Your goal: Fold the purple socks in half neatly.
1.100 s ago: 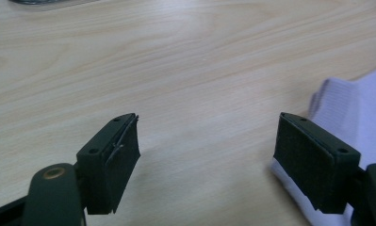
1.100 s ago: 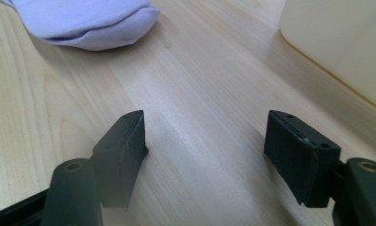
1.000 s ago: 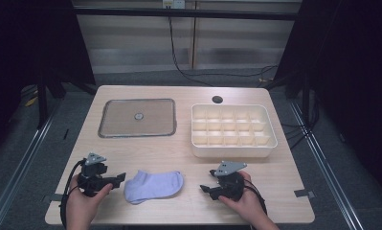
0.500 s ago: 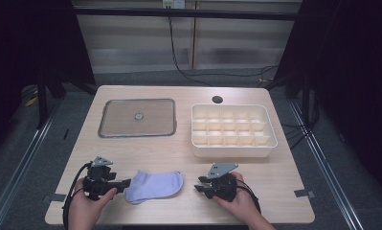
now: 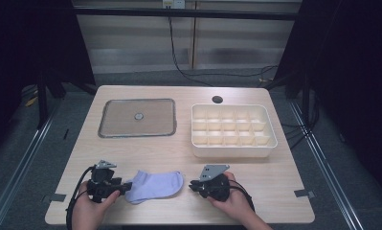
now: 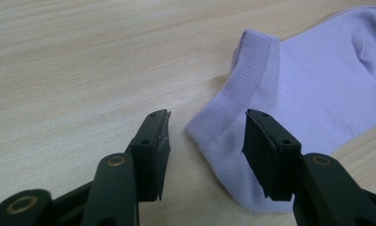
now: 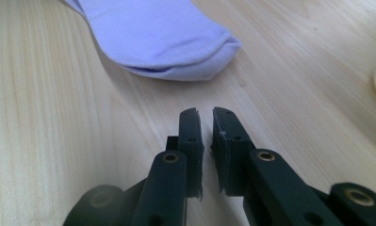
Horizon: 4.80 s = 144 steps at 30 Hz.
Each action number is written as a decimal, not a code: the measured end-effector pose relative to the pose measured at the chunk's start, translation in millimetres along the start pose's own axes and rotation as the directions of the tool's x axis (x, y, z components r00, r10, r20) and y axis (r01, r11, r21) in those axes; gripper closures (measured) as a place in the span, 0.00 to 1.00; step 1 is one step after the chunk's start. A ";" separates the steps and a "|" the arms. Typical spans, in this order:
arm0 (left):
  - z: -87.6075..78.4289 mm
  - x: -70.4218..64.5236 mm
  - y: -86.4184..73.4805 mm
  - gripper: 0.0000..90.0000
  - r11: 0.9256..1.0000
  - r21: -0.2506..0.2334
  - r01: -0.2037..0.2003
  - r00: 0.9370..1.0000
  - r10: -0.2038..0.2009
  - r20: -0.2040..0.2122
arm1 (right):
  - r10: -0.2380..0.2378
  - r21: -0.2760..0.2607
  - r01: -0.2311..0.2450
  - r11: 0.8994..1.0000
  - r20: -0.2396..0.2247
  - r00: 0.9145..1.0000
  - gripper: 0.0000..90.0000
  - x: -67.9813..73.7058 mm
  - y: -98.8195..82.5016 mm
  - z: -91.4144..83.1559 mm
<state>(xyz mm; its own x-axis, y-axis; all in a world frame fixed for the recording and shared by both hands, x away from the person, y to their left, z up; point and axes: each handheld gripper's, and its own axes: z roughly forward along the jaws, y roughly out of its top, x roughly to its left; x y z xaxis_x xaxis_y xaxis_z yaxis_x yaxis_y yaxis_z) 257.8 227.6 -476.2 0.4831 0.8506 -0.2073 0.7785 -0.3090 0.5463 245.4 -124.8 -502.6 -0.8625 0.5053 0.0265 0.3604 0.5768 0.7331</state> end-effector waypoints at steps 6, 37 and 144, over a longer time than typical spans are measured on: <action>6.4 -5.0 0.5 0.59 1.000 0.022 -0.006 1.000 0.006 -0.018 | -0.027 -0.011 0.026 1.000 -0.007 1.000 0.94 2.7 1.9 4.4; -6.3 -12.5 10.0 0.92 0.996 0.054 0.064 0.996 -0.068 0.057 | -0.003 -0.046 0.003 0.999 -0.003 1.000 1.00 3.4 2.1 10.2; 35.7 -100.5 68.3 0.93 0.982 0.160 -0.101 0.976 0.066 0.208 | 0.001 -0.047 -0.001 0.999 -0.001 1.000 1.00 4.4 2.9 11.3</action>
<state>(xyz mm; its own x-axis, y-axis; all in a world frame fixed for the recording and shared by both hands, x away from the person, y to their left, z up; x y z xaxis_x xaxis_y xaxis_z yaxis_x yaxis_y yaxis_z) 276.8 105.8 -447.1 0.6063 0.7210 -0.3353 0.7800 -0.4572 0.4273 246.7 -113.7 -508.0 -0.8626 0.5052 0.0275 0.3438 0.5453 0.7645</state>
